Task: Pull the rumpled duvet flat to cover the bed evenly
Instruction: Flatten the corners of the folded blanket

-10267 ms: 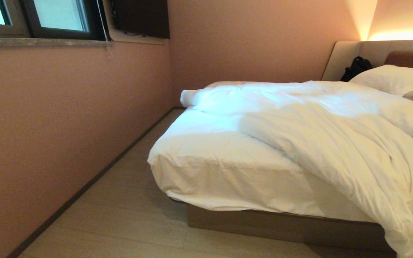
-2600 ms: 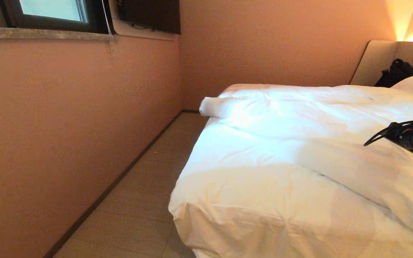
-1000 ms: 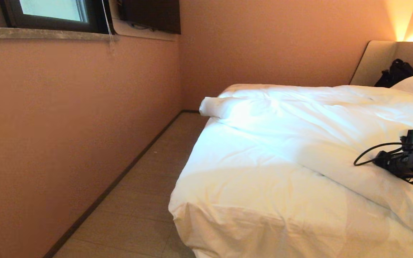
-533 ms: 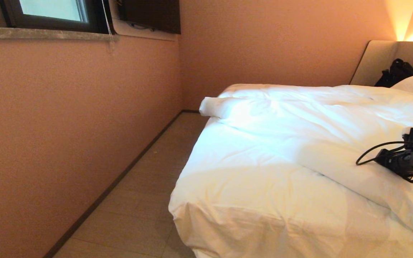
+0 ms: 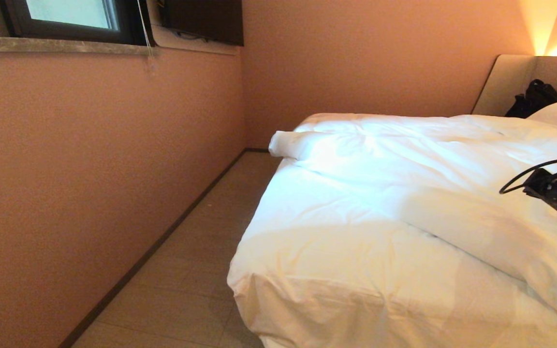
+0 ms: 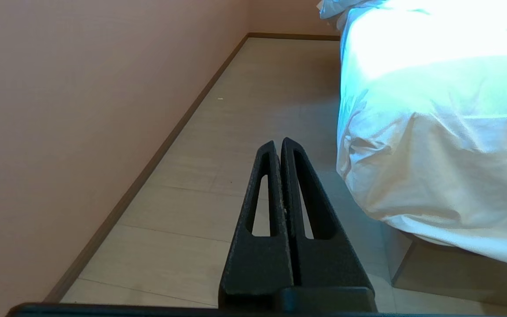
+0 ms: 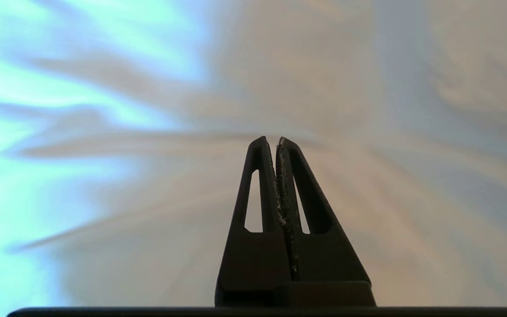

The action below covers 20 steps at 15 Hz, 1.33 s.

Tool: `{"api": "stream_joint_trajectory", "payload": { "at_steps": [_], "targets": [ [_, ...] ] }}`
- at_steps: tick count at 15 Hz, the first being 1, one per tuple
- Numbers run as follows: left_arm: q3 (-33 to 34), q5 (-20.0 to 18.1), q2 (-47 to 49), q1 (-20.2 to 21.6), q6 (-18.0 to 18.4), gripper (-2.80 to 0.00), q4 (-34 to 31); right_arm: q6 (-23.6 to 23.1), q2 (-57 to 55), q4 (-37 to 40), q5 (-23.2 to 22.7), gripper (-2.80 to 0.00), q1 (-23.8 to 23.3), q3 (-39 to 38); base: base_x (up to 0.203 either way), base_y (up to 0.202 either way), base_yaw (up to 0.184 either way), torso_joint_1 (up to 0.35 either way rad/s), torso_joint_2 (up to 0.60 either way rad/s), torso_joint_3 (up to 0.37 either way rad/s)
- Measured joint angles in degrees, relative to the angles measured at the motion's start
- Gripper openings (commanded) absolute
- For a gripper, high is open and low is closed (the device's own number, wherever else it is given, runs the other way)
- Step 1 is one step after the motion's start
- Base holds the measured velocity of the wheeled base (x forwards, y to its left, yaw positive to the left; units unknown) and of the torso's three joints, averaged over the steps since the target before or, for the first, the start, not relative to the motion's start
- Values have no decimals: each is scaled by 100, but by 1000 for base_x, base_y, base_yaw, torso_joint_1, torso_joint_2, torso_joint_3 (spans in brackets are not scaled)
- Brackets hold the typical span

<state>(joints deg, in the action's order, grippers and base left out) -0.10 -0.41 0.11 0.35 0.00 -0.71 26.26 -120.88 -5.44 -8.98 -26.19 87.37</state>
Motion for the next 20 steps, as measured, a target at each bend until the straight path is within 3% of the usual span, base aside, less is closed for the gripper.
{"api": "stream_joint_trajectory", "payload": {
  "at_steps": [6, 13, 20],
  "targets": [
    [0, -2, 0, 0, 0, -280, 2, 136, 477, 814, -643, -280, -139, 184, 0, 0, 0, 0, 0, 0],
    [0, -3, 0, 0, 0, -280, 2, 67, 368, 780, -685, -280, -755, 315, 0, 0, 0, 0, 0, 0],
    [0, -2, 0, 0, 0, -280, 0, -299, 315, 778, -648, -280, -1332, 310, 0, 0, 0, 0, 0, 0]
  ]
}}
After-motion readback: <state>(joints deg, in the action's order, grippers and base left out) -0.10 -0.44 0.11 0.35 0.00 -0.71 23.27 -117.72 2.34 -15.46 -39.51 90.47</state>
